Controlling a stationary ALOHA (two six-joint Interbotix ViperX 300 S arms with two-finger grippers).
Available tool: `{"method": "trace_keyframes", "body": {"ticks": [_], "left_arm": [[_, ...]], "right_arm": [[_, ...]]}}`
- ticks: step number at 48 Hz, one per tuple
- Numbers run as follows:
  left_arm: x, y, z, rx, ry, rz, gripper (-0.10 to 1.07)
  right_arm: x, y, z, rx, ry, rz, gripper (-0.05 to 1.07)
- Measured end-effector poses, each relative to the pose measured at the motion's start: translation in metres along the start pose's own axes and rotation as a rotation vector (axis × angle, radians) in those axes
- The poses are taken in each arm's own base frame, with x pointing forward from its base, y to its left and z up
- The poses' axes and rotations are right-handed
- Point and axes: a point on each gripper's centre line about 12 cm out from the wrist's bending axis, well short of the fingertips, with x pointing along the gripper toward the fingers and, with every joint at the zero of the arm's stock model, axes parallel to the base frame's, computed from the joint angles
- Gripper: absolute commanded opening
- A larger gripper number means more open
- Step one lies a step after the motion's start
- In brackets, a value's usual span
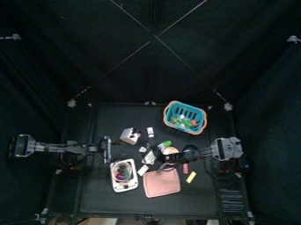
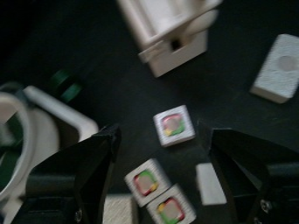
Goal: Grab rice
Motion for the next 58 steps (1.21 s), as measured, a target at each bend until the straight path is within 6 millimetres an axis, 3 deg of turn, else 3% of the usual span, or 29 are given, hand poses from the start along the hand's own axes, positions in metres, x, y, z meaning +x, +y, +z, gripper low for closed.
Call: {"method": "trace_keyframes", "body": {"ticks": [14, 22, 32, 47, 58], "left_arm": [[-0.003, 0.0, 0.0, -0.001, -0.008, 0.001, 0.94], [-0.003, 0.0, 0.001, 0.0, -0.009, 0.001, 0.94], [-0.005, 0.0, -0.002, -0.001, -0.002, 0.0, 0.94], [-0.005, -0.001, -0.003, -0.001, 0.0, -0.001, 0.94], [-0.006, 0.0, -0.003, -0.002, 0.0, 0.0, 0.94]], "right_arm": [[-0.01, 0.027, -0.032, -0.222, 0.124, 0.269, 0.99], [-0.016, 0.038, -0.041, -0.314, 0.182, 0.392, 0.99], [-0.016, 0.036, -0.039, -0.455, 0.181, 0.429, 0.99], [-0.012, 0.042, -0.021, -0.563, 0.135, 0.456, 0.99], [0.006, 0.039, -0.033, -0.598, 0.172, 0.444, 0.99]]}}
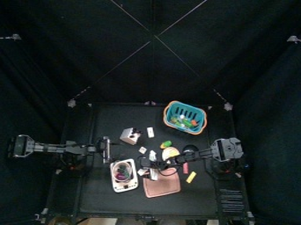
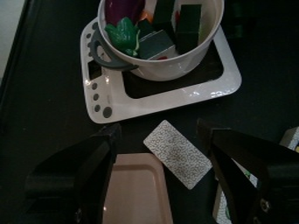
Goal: Grab rice
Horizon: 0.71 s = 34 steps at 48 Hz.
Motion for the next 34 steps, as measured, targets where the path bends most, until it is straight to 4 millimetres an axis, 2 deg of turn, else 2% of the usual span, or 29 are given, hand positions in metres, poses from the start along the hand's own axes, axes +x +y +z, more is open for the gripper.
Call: {"method": "trace_keyframes", "body": {"ticks": [34], "left_arm": [[0.0, 0.0, -0.001, 0.0, 0.005, -0.002, 0.94]], "right_arm": [[0.023, -0.01, -0.024, -0.028, 0.076, -0.013, 0.99]]}}
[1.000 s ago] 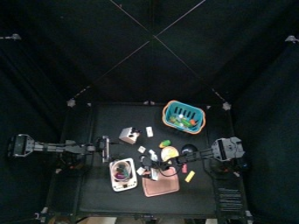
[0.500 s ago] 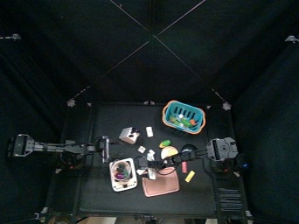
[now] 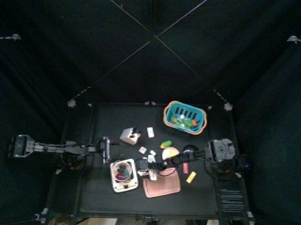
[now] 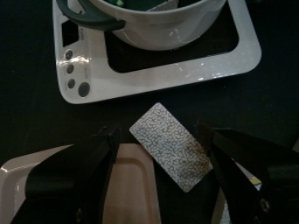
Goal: Grab rice
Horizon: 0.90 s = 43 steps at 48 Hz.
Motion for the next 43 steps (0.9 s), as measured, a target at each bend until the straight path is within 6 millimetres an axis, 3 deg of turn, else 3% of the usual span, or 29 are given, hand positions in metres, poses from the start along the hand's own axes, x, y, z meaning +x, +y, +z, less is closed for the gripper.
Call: {"method": "trace_keyframes", "body": {"ticks": [22, 43], "left_arm": [[0.0, 0.0, 0.0, 0.0, 0.0, 0.002, 0.94], [0.0, 0.0, 0.0, 0.0, 0.002, 0.0, 0.94]], "right_arm": [[0.004, -0.01, -0.005, 0.015, 0.015, -0.014, 0.98], [0.005, -0.017, -0.007, 0.029, 0.02, -0.024, 0.85]]}}
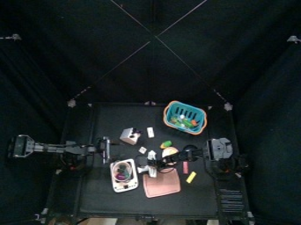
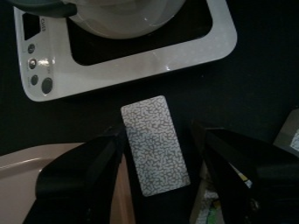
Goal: Grab rice
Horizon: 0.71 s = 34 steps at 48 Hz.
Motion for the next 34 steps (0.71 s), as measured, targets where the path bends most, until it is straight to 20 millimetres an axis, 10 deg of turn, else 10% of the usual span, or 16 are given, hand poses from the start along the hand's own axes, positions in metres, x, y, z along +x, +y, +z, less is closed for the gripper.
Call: {"method": "trace_keyframes", "body": {"ticks": [34], "left_arm": [[-0.0002, 0.0, 0.0003, 0.0, -0.002, 0.0, 0.94]], "right_arm": [[-0.0002, -0.0017, 0.001, 0.066, -0.008, 0.001, 0.65]]}}
